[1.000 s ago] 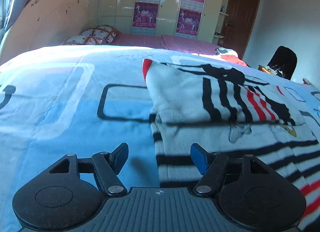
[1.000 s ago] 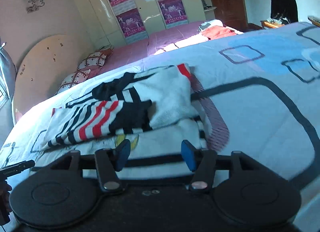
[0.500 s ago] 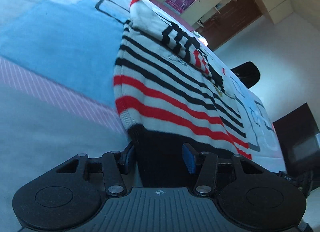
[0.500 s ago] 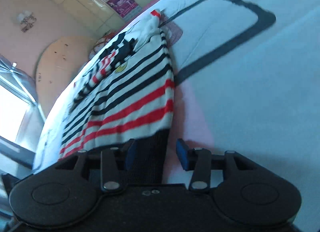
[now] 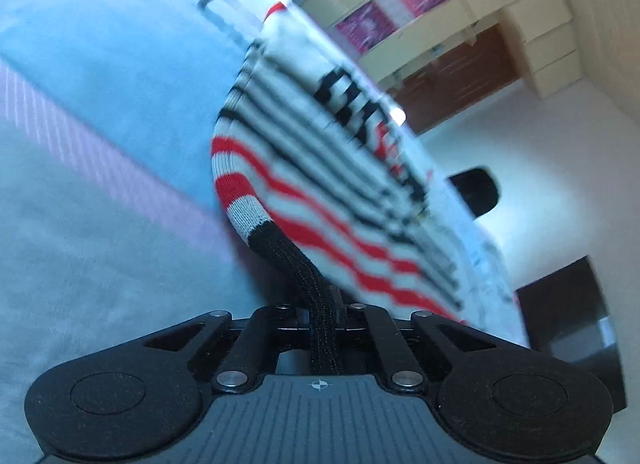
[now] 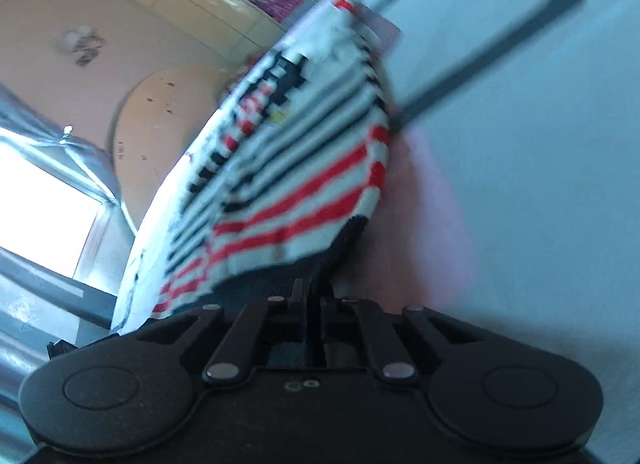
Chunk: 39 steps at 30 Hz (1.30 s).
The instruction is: Fold small clothes
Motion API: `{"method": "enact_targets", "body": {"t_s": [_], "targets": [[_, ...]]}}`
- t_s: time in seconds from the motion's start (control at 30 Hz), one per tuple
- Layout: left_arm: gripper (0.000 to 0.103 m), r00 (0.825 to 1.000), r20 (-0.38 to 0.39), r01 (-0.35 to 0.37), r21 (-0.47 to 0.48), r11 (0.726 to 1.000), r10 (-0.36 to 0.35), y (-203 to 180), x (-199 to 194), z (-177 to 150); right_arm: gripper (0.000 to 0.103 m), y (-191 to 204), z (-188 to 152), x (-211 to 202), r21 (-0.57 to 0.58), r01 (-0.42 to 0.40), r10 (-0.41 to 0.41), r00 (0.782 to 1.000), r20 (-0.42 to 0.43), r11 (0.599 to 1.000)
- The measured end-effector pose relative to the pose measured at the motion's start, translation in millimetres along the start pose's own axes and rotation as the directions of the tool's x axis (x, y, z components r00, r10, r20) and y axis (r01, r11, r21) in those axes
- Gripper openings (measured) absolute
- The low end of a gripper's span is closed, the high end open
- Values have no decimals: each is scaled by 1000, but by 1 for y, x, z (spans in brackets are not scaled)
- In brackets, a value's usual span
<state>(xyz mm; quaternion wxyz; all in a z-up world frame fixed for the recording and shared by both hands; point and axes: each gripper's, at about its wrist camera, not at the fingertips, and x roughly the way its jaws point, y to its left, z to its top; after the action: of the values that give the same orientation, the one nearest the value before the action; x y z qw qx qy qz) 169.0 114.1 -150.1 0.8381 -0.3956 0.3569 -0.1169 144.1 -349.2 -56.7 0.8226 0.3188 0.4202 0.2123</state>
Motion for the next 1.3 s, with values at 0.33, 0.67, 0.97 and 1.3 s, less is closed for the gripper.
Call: {"method": "enact_targets", "body": {"t_s": [0.33, 0.67, 0.97, 1.3], "targets": [[4, 998, 3, -69, -55, 996, 69, 35, -6, -14, 5, -25, -3, 6, -37, 65, -67, 996, -62, 997], [4, 992, 79, -93, -86, 992, 99, 17, -7, -19, 6, -23, -1, -5, -44, 37, -38, 999, -25, 998], [4, 980, 198, -6, -7, 1000, 7, -21, -16, 42, 6, 23, 55, -12, -170, 27, -8, 994, 111, 985], [4, 970, 234, 58, 54, 997, -70, -56, 50, 158, 6, 62, 166, 29, -264, 81, -30, 981, 193, 961]]}}
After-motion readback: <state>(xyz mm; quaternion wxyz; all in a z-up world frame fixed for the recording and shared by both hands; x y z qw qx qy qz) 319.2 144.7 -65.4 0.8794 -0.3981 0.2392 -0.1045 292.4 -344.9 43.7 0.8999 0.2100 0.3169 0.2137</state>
